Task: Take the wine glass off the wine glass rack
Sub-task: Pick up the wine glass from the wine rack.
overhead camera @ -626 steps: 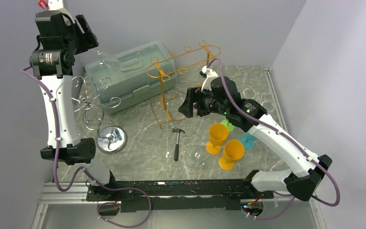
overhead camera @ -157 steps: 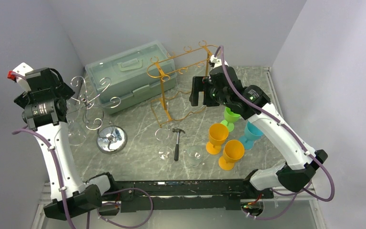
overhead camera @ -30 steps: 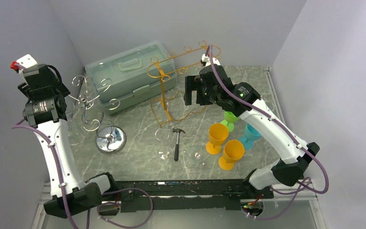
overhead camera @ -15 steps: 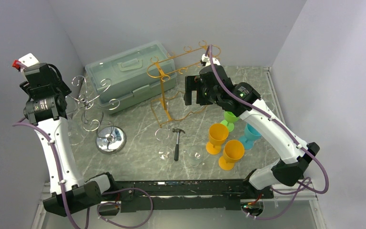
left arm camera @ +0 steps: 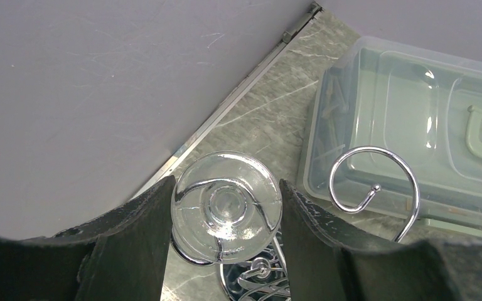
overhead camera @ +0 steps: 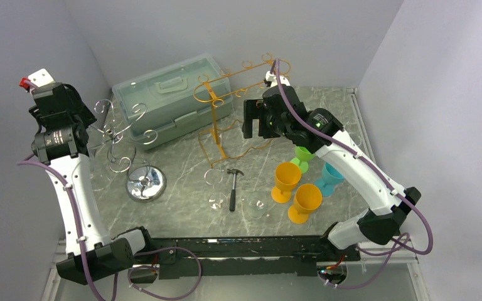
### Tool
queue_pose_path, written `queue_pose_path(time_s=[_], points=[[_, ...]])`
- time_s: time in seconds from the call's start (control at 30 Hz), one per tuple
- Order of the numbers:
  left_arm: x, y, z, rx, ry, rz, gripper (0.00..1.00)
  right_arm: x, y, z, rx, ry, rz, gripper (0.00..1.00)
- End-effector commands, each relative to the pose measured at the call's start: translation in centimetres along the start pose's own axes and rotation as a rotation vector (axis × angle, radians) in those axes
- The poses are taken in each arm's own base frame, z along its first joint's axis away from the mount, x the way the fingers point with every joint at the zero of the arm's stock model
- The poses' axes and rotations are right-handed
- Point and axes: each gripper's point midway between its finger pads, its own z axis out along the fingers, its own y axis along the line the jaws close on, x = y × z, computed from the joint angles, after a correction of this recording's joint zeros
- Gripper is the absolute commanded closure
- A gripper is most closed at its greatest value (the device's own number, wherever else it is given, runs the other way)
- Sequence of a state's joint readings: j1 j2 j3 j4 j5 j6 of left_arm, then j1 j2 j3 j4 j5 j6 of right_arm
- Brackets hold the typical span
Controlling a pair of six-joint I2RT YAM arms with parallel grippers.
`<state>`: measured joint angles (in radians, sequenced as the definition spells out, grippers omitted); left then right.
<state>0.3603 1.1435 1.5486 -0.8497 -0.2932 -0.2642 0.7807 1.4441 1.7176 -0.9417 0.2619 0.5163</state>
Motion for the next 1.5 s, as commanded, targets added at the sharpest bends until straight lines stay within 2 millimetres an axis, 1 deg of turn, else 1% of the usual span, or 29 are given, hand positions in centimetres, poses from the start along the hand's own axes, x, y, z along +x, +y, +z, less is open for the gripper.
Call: queue_pose_path(time_s=[0.0,0.43,0.87,1.17,1.47], points=[[-3.0,-0.7,-1.4,0.050,-0.110,-0.015,0.67,-1.2,0.3,0.0,-0.005,-0.050,0.001,0.01],[-2.5,-0.9,-2.6,0.081,-0.089,-0.001,0.68,-1.0,0.0,-0.3,-0.003,-0.058,0.003,0.01],[-2.4,-0.7,-3.0,0.077,-0.090,0.030,0.69,-0.8,-0.1,-0.4,-0.008,-0.061,0.001,0.01],[-2.4,-0.4,-4.1,0.082,-0.092,0.031,0.70,-0.8,-0.3,-0.8,-0.009,-0.071,0.005,0.01],[-1.7,-0.1,-4.8,0.078,-0.072,0.028,0.71,-0.5,-0.6,-1.1,-0.007,-0.072,0.006,0.01]])
